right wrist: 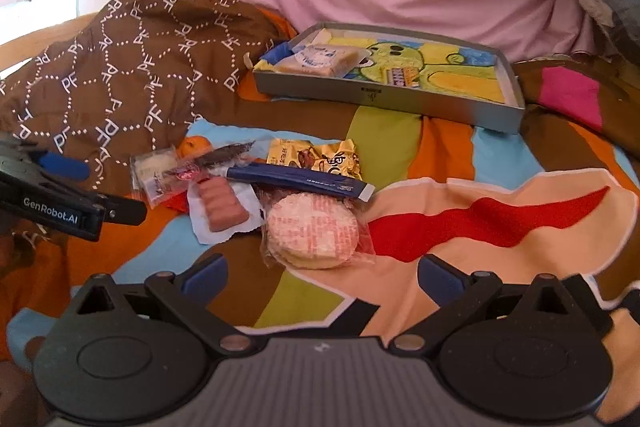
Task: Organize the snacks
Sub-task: 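Move both open grippers back over the remaining snack pile, then grasp the dark jerky packet with the left gripper while the right gripper grasps the pink round cake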
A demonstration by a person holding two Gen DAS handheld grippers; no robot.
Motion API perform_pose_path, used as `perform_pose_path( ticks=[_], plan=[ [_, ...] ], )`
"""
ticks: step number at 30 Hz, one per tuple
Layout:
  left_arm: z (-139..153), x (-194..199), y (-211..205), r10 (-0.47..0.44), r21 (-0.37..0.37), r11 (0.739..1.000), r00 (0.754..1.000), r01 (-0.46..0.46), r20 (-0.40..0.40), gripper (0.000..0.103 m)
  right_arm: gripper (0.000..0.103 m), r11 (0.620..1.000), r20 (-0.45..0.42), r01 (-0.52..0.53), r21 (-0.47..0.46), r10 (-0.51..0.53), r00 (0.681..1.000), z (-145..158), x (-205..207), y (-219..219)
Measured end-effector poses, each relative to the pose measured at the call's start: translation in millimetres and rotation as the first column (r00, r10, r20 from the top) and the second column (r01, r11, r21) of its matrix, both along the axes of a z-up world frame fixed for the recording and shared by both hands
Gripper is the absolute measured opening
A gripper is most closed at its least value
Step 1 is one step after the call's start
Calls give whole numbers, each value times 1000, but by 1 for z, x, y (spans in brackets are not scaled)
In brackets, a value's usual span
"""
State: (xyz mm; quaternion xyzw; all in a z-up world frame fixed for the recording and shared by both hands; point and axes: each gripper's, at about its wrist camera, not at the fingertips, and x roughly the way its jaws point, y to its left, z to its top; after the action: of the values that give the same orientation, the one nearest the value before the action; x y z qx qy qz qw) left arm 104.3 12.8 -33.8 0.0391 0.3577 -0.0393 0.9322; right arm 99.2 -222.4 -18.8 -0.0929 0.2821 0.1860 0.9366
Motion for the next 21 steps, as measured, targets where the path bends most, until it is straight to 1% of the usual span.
perform_pose_path(
  ticks=[5,9,11,15,18,21],
  plan=[
    [-6,25,-4,-115,69,991,993,117,-20,100,103,999,-1,-37,-8,37,999,-7,26,9],
    [-9,47,-12,-163,102,981,987,164,-10,99,103,998,-13,-65,-3,65,998,-15,43,15],
    [-10,57,-13,-168,95,981,986,168,-10,98,103,998,-33,-69,7,69,997,-19,50,17],
    [-11,79,-9,-164,58,984,986,166,-26,96,102,996,-60,-81,23,83,995,-25,57,18],
    [-11,90,-5,-168,23,985,985,169,-35,93,100,996,-67,-87,33,89,994,-27,63,19],
    [-10,96,-3,-171,7,985,984,172,-52,90,96,996,-70,-82,45,85,994,-26,67,19]
  ],
)
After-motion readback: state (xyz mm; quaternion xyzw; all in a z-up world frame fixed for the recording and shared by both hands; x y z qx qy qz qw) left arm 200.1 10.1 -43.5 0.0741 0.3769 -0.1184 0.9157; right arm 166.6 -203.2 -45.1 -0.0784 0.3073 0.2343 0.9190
